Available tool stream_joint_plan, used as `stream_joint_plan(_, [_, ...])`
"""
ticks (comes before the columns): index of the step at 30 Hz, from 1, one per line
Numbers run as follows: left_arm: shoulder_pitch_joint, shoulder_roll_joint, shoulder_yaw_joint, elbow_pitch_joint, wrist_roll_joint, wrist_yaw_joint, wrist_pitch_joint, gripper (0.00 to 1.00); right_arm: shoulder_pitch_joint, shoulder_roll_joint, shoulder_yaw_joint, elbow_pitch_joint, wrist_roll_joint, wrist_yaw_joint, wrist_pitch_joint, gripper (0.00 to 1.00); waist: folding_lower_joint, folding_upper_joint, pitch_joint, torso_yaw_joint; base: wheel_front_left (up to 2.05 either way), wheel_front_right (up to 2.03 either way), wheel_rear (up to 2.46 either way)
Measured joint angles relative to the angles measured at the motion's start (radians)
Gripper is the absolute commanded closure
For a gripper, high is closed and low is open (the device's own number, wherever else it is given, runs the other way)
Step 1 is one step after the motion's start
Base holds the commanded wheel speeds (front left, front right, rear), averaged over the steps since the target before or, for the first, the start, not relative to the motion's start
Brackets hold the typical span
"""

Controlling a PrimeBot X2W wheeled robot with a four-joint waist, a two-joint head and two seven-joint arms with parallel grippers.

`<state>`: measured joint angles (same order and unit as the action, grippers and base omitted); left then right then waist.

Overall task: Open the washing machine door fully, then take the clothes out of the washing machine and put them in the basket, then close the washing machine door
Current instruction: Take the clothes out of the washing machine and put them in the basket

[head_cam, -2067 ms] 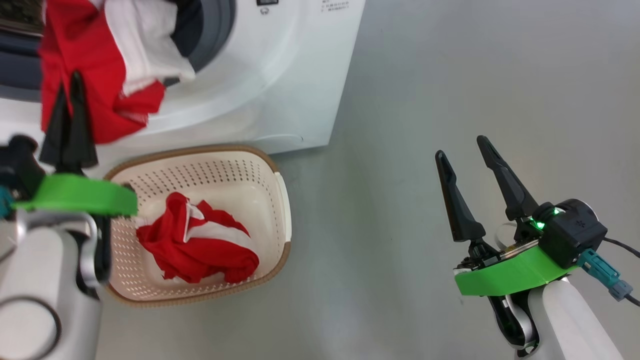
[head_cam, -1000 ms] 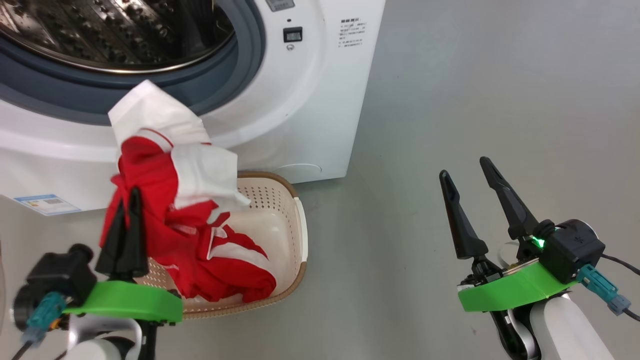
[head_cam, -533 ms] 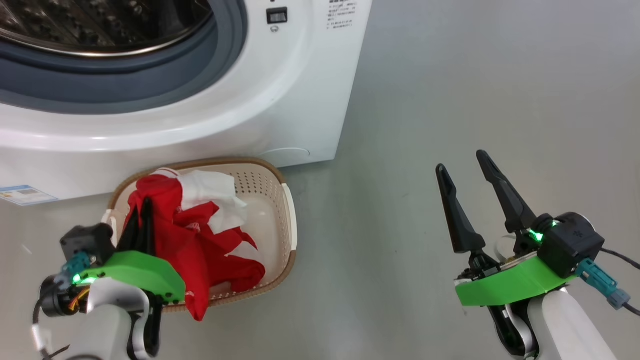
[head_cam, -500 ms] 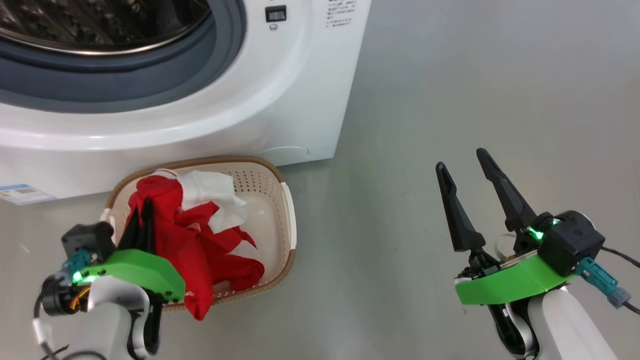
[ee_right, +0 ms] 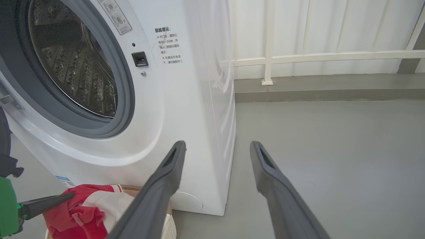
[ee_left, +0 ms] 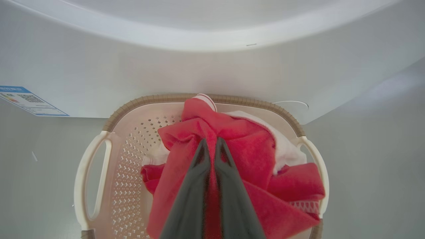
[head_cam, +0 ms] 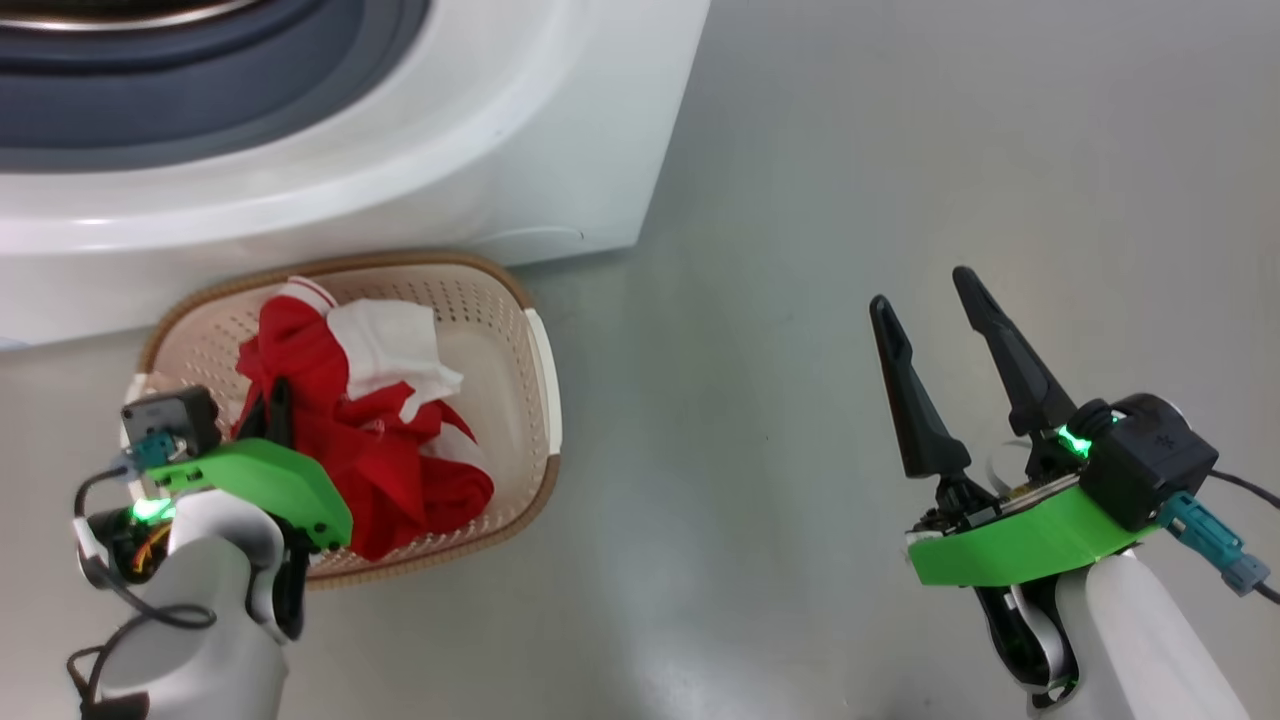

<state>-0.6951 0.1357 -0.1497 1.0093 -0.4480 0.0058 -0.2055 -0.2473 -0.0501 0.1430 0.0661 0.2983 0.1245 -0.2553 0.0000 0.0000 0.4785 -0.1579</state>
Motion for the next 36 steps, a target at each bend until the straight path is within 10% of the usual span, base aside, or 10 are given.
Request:
stream_joint_plan(12, [-0.129,-0.014,0.027,0.224,-0.042,-0.046,-0.034,0.96,-0.039,0.0,0.012,-0.004,0.02,0.0,0.0,0.0,0.0,0.0,0.107,-0.03,0.0,0.0,0.0])
stream_joint_plan(16, [-0.141,-0.012,0.021,0.249,-0.044,-0.05,-0.035,0.57,-0.05,0.0,0.013,-0.004,0.027,0.0,0.0,0.0,0.0,0.0,0.122,-0.044,0.0,0.0,0.0])
stream_joint_plan(18, [-0.149,-0.01,0.019,0.253,-0.044,-0.051,-0.035,0.0,-0.05,0.0,0.015,-0.003,0.027,0.0,0.0,0.0,0.0,0.0,0.127,-0.052,0.0,0.0,0.0])
stream_joint_plan(36, [-0.043,-0.017,0.047,-0.008,0.009,-0.036,-0.044,0.0,-0.044,0.0,0.005,0.032,0.044,0.0,0.0,0.0,0.0,0.0001,0.018,-0.037,0.0,0.0,0.0])
